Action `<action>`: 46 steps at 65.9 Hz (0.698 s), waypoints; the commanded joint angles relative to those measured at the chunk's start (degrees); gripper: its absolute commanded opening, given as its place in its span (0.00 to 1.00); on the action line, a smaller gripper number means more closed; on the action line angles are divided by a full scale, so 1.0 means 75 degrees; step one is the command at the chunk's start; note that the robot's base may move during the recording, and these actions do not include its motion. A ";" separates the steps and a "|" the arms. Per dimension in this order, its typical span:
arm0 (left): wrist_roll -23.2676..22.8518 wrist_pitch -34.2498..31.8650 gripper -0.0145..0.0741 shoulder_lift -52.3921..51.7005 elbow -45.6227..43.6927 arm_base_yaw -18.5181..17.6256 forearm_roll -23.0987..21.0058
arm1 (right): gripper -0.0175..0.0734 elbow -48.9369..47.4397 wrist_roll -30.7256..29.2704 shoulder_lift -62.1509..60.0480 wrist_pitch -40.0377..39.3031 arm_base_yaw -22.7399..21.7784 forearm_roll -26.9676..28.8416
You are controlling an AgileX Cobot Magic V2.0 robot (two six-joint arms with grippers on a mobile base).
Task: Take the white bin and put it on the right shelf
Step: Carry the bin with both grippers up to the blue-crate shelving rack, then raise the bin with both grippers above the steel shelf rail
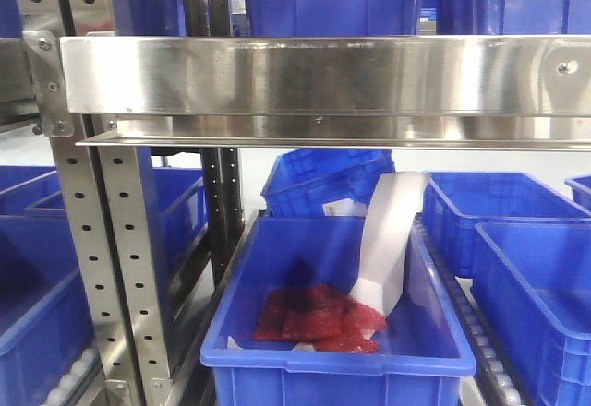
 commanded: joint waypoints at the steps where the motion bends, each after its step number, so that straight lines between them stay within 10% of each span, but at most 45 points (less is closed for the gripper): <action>1: 0.0067 0.0275 0.41 0.0006 -0.0576 -0.0610 -0.1277 | 0.56 -0.0586 -0.0020 0.0116 0.0779 0.0143 0.1084; 46: 0.0880 -0.1977 0.41 0.1583 -0.1030 -0.1295 -0.2266 | 0.56 -0.0882 -0.0369 0.1059 -0.0569 0.0143 0.0993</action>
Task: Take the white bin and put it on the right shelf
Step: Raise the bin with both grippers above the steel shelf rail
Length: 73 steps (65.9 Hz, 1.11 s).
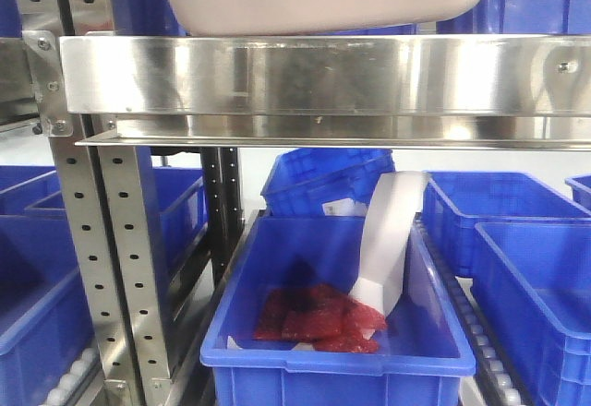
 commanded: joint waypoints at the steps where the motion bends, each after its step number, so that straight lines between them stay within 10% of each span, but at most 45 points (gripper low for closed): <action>1: 0.0436 0.0421 0.41 -0.0224 -0.0336 -0.0239 -0.1036 | 0.56 -0.0318 -0.0195 -0.0317 0.0455 0.0172 0.0704; 19: 0.0901 0.0245 0.43 -0.0070 -0.0347 -0.0239 -0.1225 | 0.56 -0.0318 -0.0224 0.0207 0.0243 0.0172 0.0702; 33: 0.0893 -0.0206 0.59 -0.0070 -0.0347 -0.0223 -0.1210 | 0.78 -0.0318 -0.0231 0.0393 -0.0236 0.0067 0.0695; 60: 0.0893 0.0043 0.62 -0.0070 -0.0347 0.0315 -0.1224 | 0.81 -0.0318 -0.0231 0.0426 0.0530 -0.1409 0.0680; 73: 0.0915 0.0506 0.21 -0.0070 -0.0347 0.0315 -0.1174 | 0.61 -0.0318 -0.0260 0.0442 0.1001 -0.1449 0.0573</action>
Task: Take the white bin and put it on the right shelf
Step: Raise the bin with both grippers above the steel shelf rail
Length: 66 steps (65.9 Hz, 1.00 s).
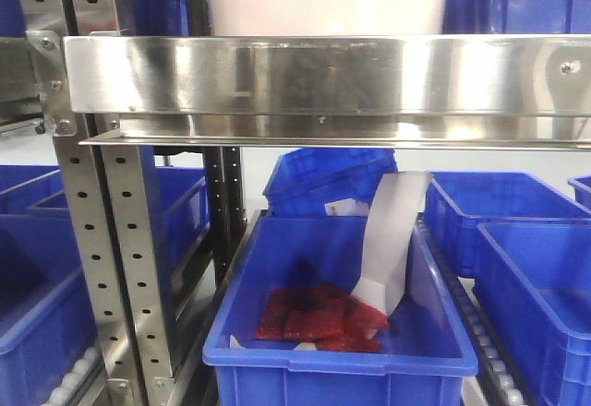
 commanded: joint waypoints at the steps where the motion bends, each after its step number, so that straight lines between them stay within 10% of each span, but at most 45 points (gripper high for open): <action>1: 0.0106 0.0305 0.18 -0.0453 -0.0283 -0.0011 -0.0464 | 0.58 -0.0301 -0.0131 -0.0338 0.0393 -0.0034 0.0412; 9: 0.0106 0.0224 0.03 -0.0453 -0.0283 -0.0011 -0.0479 | 0.25 -0.0301 -0.0131 -0.0199 0.0359 -0.0025 0.0409; 26: -0.0049 0.0046 0.03 -0.0732 -0.0267 0.0082 -0.0445 | 0.26 -0.0285 0.0122 -0.0517 0.0140 -0.0025 0.0260; 41: -0.1595 -0.2365 0.03 -0.1966 -0.0252 -0.0201 0.2101 | 0.26 -0.0285 0.0571 -0.1924 -0.1726 0.0129 -0.2173; 54: -0.1763 -0.3377 0.03 -0.2643 -0.0121 -0.0858 0.3398 | 0.26 -0.0148 0.1278 -0.3080 -0.3538 0.1163 -0.5145; 66: -0.1749 -0.4930 0.03 -0.3217 0.0949 -0.1596 0.4141 | 0.26 0.0951 0.1847 -0.3931 -0.4889 0.1892 -0.6063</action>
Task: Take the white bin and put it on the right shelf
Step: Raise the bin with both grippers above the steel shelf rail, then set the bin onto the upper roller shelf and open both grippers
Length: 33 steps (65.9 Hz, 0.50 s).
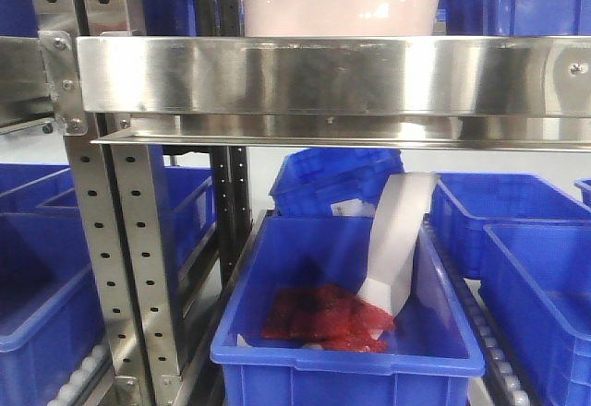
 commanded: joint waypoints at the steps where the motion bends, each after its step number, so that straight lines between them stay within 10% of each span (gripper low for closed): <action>1: -0.0064 -0.1039 0.03 -0.0567 0.0351 -0.0308 0.0264 | 0.26 0.0352 0.0144 -0.0578 -0.1064 0.0162 -0.0134; 33: 0.0620 -0.2835 0.03 -0.3759 0.4617 -0.0504 0.0995 | 0.26 0.4559 -0.0222 -0.3699 -0.2432 0.0168 -0.0967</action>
